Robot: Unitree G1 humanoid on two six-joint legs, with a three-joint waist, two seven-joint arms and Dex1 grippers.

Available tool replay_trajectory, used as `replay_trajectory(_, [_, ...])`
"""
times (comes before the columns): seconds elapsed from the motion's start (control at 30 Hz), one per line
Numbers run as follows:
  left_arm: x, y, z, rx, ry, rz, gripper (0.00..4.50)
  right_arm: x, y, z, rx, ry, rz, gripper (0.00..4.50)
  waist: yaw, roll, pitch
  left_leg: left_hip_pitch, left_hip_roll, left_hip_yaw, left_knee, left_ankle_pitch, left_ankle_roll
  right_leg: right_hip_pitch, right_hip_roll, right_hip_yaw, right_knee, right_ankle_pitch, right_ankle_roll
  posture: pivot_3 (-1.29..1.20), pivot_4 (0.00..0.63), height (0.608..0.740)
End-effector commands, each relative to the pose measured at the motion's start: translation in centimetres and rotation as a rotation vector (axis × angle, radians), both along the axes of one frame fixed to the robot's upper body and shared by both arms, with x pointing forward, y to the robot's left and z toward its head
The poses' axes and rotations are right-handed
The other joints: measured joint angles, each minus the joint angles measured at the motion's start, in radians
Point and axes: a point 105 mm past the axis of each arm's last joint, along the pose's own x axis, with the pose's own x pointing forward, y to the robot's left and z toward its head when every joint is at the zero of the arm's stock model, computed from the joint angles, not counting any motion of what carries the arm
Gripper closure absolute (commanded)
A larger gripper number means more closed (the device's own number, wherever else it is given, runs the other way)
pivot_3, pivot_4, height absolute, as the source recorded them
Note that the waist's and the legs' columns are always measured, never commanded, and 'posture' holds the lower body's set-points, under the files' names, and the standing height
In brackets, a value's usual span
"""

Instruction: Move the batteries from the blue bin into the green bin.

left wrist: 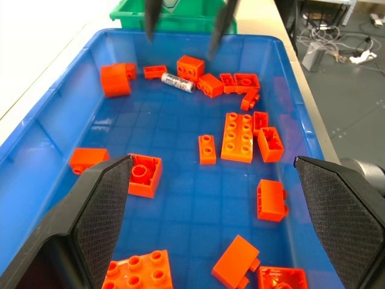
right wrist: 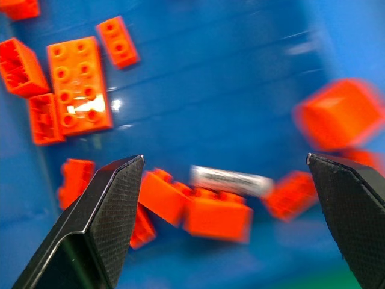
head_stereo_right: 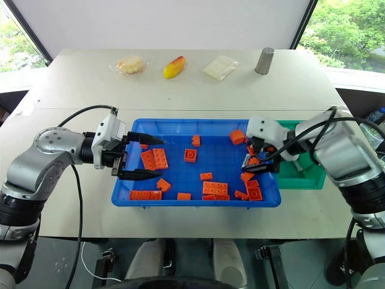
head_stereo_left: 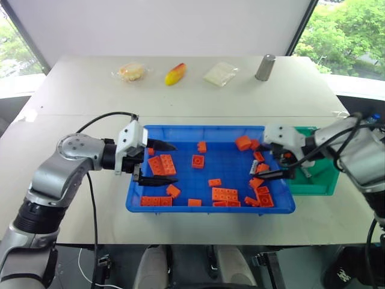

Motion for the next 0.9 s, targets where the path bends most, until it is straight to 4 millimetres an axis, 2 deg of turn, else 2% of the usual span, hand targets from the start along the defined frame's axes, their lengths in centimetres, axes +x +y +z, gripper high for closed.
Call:
replay_trajectory(0.03, [-0.1,-0.1,1.0,-0.009,-0.057,-0.006,0.00,0.4,0.2,-0.1,-0.020,-0.029,-0.015,0.06,0.000,0.000,0.000,0.000,0.000,0.000,0.000,0.000,0.000,0.000,0.000,0.000,0.000,0.000,0.000,0.00,0.150,0.740])
replay_trajectory(0.2, [-0.1,0.0,1.1,-0.014,-0.057,-0.002,0.00,1.2,-0.1,-1.4,-0.057,-0.017,-0.035,0.06,-0.001,0.000,0.000,0.000,0.000,0.000,0.000,0.000,0.000,0.000,0.000,0.000,0.000,0.000,0.000,0.00,0.150,0.740])
replay_trajectory(0.47, [-0.1,0.0,1.1,-0.016,-0.052,-0.003,0.00,1.4,0.5,-2.0,-0.135,-0.039,0.036,0.06,0.000,-0.001,-0.001,0.001,0.000,0.000,0.000,0.000,0.000,0.001,0.000,0.000,0.000,0.000,0.000,0.00,0.150,0.740])
replay_trajectory(0.6, [0.1,0.1,1.2,-0.014,-0.056,0.002,0.00,1.1,2.4,-0.6,-0.082,-0.054,0.089,0.06,0.000,-0.001,-0.001,0.000,0.000,0.000,0.000,0.000,0.000,0.001,0.000,0.000,0.000,0.000,0.000,0.00,0.150,0.740])
replay_trajectory(0.73, [0.2,0.2,1.1,-0.013,-0.056,0.003,0.00,0.4,3.8,1.7,-0.080,-0.076,0.221,0.06,-0.003,-0.001,-0.001,0.000,0.000,0.000,0.000,0.000,0.000,0.000,0.000,0.000,0.000,0.000,0.000,0.00,0.150,0.740])
replay_trajectory(0.9, [0.4,0.0,1.1,-0.021,-0.057,-0.001,0.00,2.8,5.3,5.1,-0.154,-0.196,0.382,0.06,-0.005,-0.001,0.000,0.001,0.000,0.000,0.000,0.000,0.000,0.000,0.001,0.000,0.001,0.000,0.000,0.00,0.150,0.740])
